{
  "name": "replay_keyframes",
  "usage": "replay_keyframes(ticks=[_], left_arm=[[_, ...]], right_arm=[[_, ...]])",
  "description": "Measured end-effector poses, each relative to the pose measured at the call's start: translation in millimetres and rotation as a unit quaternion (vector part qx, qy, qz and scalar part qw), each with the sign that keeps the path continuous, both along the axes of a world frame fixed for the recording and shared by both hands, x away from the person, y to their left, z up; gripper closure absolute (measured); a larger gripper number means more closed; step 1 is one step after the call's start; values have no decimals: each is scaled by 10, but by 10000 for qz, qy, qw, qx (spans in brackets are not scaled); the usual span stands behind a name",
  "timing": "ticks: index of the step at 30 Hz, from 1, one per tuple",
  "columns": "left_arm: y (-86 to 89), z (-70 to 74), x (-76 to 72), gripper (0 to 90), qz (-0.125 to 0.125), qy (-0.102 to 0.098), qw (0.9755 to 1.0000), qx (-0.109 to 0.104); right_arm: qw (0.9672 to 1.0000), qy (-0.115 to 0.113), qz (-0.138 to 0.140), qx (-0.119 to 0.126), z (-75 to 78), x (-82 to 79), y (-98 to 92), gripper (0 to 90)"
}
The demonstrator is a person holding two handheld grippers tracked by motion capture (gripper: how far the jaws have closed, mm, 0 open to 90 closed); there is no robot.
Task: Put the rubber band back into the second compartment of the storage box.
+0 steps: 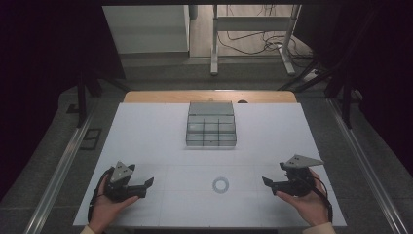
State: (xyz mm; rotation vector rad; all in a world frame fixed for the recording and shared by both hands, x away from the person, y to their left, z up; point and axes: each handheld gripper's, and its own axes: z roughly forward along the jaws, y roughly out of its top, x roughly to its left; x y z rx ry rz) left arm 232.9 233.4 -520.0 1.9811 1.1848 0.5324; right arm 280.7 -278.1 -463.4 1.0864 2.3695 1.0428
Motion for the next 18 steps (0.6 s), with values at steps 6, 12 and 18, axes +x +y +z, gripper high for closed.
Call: replay_keyframes(ticks=[6, 12, 18], left_arm=[[2, -1, 2, 152, -1, 1, 10000, 7], [-2, -2, 6, 152, -6, 2, 10000, 10], [-8, -4, 8, 152, -15, 5, 10000, 7]], right_arm=[[10000, 51, -37, -7, 106, 13, 59, 172], [10000, 86, -7, -44, 161, 51, 141, 173], [9999, 89, 65, -74, 205, 101, 251, 175]])
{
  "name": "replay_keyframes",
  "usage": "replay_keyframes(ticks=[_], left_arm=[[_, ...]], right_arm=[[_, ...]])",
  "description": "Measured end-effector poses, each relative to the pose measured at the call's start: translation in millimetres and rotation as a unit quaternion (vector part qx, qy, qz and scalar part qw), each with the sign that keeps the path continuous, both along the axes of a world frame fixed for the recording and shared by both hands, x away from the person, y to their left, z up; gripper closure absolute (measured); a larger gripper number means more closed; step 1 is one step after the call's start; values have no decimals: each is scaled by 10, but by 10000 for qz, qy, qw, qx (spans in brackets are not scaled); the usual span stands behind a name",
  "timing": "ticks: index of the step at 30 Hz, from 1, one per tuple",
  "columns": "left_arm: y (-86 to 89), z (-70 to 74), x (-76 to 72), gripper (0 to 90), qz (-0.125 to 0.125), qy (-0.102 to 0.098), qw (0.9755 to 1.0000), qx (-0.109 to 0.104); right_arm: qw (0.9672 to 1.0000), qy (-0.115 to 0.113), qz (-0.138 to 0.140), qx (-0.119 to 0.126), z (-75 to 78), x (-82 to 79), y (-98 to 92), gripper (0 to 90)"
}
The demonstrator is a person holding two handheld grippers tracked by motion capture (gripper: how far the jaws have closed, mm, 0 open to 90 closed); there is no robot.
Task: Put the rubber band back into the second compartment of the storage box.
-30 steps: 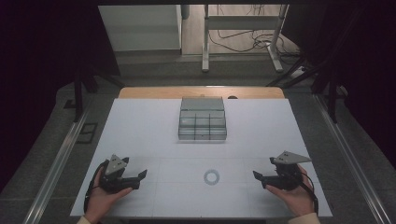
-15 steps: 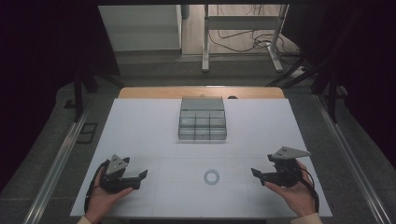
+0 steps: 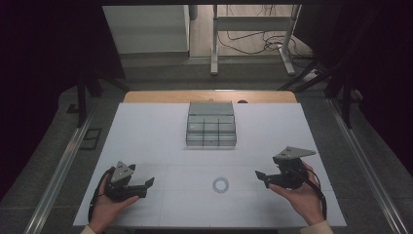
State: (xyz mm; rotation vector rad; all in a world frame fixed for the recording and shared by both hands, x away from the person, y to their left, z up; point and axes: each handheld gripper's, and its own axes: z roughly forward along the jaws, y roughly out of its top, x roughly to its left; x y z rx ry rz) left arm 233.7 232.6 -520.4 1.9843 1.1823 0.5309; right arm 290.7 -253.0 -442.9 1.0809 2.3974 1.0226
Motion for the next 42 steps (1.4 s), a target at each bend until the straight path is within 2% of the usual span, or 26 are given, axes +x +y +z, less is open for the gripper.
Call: replay_keyframes(ticks=[15, 23, 35, 42], left_arm=[[-11, 0, 1, 152, -31, -7, 10000, 25], [-12, 1, 2, 152, -36, -15, 10000, 18], [-22, 4, 1, 152, -58, -19, 10000, 54], [-27, 5, 1, 152, -62, -29, 10000, 65]], right_arm=[[9997, 171, 99, -124, 7, 53, 173, 178], [9995, 153, 217, -189, 10, 76, 321, 180], [9984, 281, 410, -276, 15, 149, 622, 188], [9971, 417, 478, -416, -39, 205, 767, 199]])
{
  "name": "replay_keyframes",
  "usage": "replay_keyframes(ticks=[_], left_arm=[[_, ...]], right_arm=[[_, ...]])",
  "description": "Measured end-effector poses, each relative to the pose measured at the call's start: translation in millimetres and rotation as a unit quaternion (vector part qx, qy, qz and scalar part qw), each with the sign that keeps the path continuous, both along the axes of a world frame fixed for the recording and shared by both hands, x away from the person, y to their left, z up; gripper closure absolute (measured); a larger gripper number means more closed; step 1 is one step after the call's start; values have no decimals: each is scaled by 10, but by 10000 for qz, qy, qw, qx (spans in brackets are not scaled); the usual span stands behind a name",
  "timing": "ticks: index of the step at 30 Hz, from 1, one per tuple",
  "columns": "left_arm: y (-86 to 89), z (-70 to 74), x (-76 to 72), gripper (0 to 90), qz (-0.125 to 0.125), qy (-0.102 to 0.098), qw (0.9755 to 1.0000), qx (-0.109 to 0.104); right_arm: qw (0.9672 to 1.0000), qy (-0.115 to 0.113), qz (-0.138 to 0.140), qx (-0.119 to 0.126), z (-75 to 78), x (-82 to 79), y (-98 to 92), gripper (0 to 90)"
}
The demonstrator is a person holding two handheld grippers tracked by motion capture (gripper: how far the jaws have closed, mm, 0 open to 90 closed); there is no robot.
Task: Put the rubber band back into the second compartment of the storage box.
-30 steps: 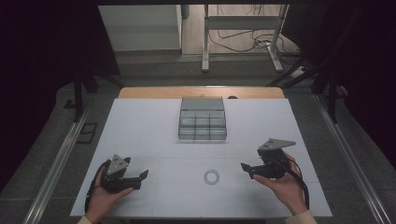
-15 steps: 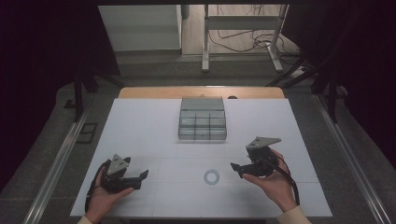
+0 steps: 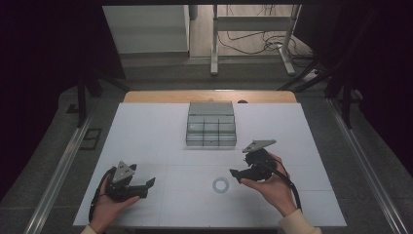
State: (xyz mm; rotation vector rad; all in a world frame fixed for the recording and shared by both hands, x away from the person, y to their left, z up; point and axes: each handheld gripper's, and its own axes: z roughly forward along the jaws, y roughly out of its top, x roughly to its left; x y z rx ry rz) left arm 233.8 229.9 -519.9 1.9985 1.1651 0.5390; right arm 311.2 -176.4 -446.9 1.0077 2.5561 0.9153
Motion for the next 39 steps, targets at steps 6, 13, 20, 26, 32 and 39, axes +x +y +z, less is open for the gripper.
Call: replay_keyframes(ticks=[6, 13, 20, 26, 32, 39], left_arm=[[-5, 2, -2, 152, 4, -10, 10000, -5], [-6, 0, -1, 152, -8, 4, 10000, 1], [-5, 0, -1, 152, -27, 11, 10000, 2], [-7, -2, -1, 152, -40, 16, 10000, 7], [-6, -2, 0, 152, -42, 23, 10000, 9], [-6, -2, 1, 151, -48, 27, 10000, 15]], right_arm=[[9998, 127, 96, -84, -68, 36, 109, 198], [9994, 216, 228, -166, -122, 42, 255, 196], [9986, 359, 277, -268, -192, 54, 335, 201], [9981, 440, 219, -369, -247, 62, 349, 207], [9972, 512, 243, -492, -306, 64, 393, 212], [9957, 587, 237, -670, -361, 65, 453, 221]])
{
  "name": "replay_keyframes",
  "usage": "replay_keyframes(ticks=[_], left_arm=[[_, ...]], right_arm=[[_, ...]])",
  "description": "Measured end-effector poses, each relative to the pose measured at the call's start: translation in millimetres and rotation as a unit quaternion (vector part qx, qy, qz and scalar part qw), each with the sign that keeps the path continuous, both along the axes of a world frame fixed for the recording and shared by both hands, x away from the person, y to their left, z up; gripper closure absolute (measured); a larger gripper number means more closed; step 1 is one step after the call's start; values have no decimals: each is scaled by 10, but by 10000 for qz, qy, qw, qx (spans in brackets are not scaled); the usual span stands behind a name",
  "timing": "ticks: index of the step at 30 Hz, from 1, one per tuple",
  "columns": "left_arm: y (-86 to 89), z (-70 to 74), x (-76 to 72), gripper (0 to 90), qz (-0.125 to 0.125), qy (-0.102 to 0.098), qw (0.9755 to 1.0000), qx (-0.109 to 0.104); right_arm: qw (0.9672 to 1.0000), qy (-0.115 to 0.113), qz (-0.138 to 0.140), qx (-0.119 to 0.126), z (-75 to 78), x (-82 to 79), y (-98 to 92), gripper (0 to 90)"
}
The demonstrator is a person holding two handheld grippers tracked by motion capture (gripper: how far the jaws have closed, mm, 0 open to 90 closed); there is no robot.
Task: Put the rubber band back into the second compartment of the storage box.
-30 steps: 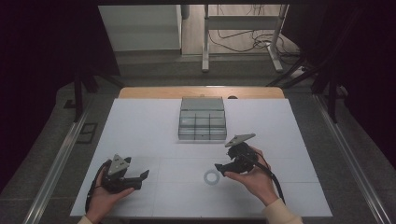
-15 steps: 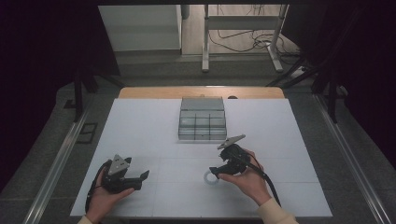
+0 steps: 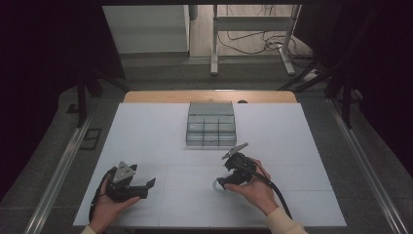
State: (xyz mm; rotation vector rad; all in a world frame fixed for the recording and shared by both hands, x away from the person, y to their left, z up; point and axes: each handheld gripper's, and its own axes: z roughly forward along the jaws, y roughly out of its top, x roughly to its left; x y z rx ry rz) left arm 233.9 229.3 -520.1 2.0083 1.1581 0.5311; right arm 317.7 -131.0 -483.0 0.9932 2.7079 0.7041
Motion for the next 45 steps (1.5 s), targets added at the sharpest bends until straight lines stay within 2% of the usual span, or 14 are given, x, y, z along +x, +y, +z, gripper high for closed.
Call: replay_keyframes(ticks=[8, 20, 29, 45], left_arm=[[3, 2, -2, 151, 3, -5, 10000, -3], [2, 1, -3, 151, -1, -7, 10000, 1], [3, 2, -5, 151, -6, -8, 10000, 1], [4, 3, -7, 151, -10, -17, 10000, -1]], right_arm=[[9998, 46, 8, -209, -69, 23, 42, 247], [9989, 166, 7, -439, -182, 29, 110, 376], [9984, 165, 42, -540, -204, 7, 129, 508], [9981, 238, 134, -547, -209, -26, 163, 660]])
